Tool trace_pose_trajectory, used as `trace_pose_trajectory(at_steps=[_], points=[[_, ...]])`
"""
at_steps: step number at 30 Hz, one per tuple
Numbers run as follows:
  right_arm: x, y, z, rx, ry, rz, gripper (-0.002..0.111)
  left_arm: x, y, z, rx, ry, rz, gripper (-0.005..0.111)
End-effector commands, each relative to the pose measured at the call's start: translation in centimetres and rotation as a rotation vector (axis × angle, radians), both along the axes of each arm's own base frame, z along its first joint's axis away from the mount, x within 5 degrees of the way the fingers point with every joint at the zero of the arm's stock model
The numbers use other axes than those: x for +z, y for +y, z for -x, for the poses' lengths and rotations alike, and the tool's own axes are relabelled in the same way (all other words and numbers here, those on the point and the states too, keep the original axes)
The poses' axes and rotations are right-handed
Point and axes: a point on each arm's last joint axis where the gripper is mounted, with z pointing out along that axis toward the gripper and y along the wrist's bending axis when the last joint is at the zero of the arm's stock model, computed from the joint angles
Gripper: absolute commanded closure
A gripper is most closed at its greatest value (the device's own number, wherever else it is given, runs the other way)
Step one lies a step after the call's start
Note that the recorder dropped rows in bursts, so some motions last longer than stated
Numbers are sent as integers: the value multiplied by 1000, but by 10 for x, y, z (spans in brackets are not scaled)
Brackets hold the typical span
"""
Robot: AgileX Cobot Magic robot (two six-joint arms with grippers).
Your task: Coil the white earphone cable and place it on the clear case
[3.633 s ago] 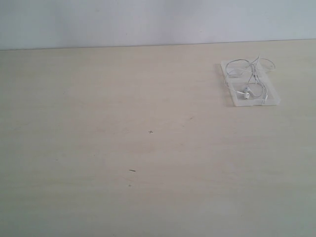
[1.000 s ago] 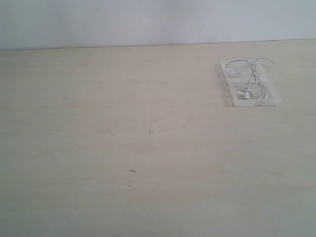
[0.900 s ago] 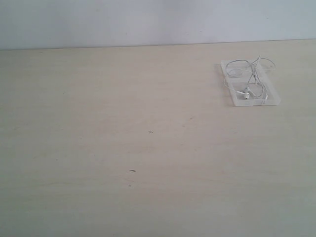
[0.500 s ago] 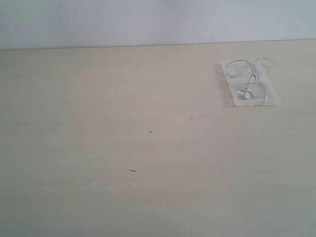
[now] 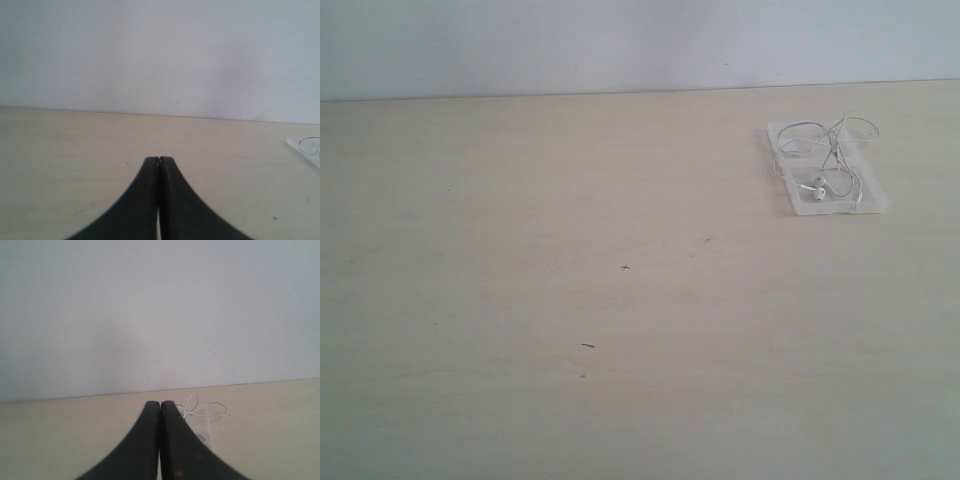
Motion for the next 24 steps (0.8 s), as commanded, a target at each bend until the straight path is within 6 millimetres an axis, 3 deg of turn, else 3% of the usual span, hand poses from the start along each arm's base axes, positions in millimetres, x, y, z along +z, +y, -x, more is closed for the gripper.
trace_pose_trajectory(at_steps=[1,4,24], points=[[-7,1,0,11,56,81,108,-1,0,0,0,0,9,107],[-8,0,0,4,39,258,108,-1,0,0,0,0,9,107],[-8,1,0,8,51,205,108,-1,0,0,0,0,9,107]])
